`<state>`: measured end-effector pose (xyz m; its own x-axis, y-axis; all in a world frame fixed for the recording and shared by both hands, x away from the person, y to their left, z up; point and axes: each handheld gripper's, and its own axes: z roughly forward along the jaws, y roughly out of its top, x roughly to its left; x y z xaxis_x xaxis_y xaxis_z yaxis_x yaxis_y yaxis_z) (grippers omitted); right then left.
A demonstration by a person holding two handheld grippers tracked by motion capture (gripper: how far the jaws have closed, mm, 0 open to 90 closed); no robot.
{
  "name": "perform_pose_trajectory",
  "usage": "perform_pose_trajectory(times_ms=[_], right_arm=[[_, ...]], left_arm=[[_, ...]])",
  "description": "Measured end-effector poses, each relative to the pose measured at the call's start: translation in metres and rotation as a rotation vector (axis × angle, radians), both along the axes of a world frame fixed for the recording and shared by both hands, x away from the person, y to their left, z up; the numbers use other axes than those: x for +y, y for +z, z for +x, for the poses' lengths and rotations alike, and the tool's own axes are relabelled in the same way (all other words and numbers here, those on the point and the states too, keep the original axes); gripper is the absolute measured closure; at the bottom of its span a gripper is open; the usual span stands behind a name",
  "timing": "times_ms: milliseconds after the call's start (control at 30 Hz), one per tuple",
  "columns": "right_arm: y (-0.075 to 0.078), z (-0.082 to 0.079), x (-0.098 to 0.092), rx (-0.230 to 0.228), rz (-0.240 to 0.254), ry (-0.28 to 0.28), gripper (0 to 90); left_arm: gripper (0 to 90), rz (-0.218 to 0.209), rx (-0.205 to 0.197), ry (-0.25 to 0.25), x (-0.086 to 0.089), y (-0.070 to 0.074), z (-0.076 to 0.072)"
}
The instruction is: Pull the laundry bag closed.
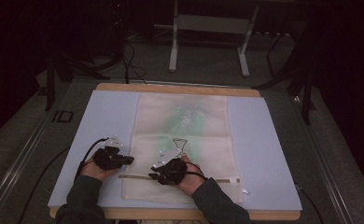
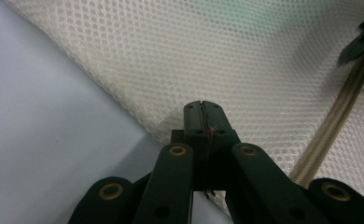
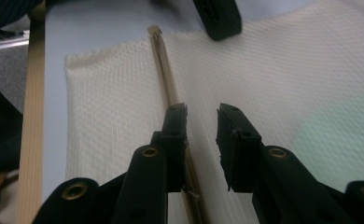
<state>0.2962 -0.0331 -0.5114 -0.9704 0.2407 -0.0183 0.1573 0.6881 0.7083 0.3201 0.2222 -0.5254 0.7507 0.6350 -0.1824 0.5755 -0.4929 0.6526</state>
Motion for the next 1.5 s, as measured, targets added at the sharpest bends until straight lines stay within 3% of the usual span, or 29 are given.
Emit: perform_pose_trajectory(times_ms=[400,667,1067,1267,1367,1500], right_arm=[[-0.007,-0.002,0.043,0.013,0.018,0.051,74.2],[-0.01,-0.003,0.068,0.012,0.033,0.07,73.4],[-0.015,-0.004,0.095,-0.027,-0.022,0.086,74.8],[-0.019,-0.003,0.113,-0.067,-0.088,0.093,75.9],[-0.019,-0.001,0.115,-0.043,-0.083,0.094,80.2],[-0.019,-0.003,0.115,-0.061,-0.077,0.086,80.8]], left_arm=[[89.6,-0.025,0.003,0.02,0.005,0.002,0.001],[89.6,-0.066,0.002,0.049,0.013,0.003,0.0],[89.6,-0.079,-0.005,0.06,0.018,0.005,0.0],[89.6,-0.087,-0.009,0.066,0.02,0.006,0.0],[89.6,-0.093,-0.014,0.07,0.022,0.008,-0.001],[89.6,-0.096,-0.017,0.072,0.023,0.008,-0.001]])
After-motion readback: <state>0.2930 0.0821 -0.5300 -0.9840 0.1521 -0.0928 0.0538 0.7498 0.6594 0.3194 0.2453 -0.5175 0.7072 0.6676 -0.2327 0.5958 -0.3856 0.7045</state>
